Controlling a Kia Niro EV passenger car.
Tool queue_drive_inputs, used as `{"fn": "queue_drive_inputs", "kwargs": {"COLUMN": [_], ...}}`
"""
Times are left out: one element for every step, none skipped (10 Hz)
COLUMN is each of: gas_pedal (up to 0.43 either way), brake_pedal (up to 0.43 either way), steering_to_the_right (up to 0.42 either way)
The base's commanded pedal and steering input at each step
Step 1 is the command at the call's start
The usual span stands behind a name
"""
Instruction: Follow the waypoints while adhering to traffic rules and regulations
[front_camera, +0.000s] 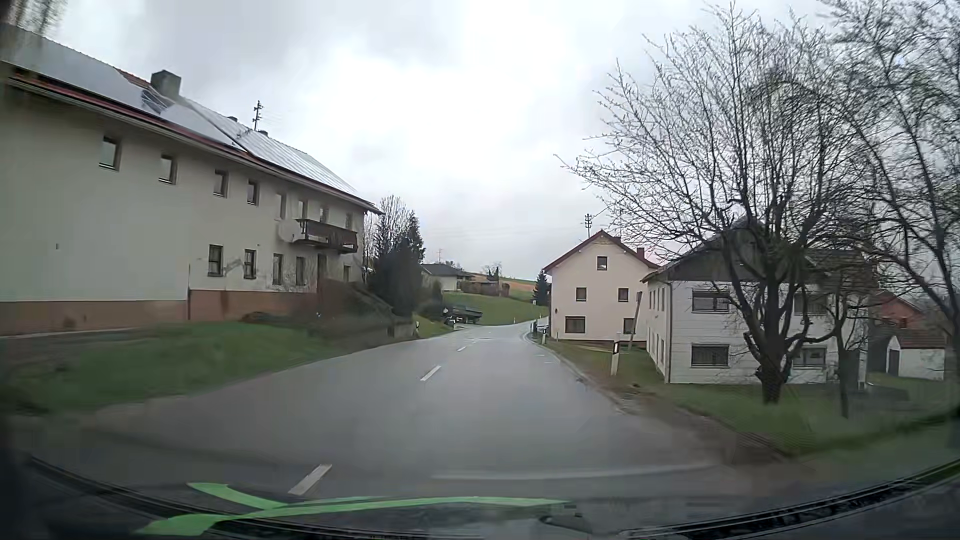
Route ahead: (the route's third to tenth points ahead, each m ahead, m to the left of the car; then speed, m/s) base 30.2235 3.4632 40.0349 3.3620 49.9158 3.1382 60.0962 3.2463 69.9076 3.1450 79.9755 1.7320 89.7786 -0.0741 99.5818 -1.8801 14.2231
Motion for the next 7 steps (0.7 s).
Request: {"fn": "queue_drive_inputs", "kwargs": {"gas_pedal": [0.0, 0.0, 0.0, 0.0, 0.0, 0.0, 0.0], "brake_pedal": [0.0, 0.0, 0.0, 0.0, 0.0, 0.0, 0.0], "steering_to_the_right": [-0.014, -0.014, -0.014, -0.014, -0.012, -0.011, -0.01]}}
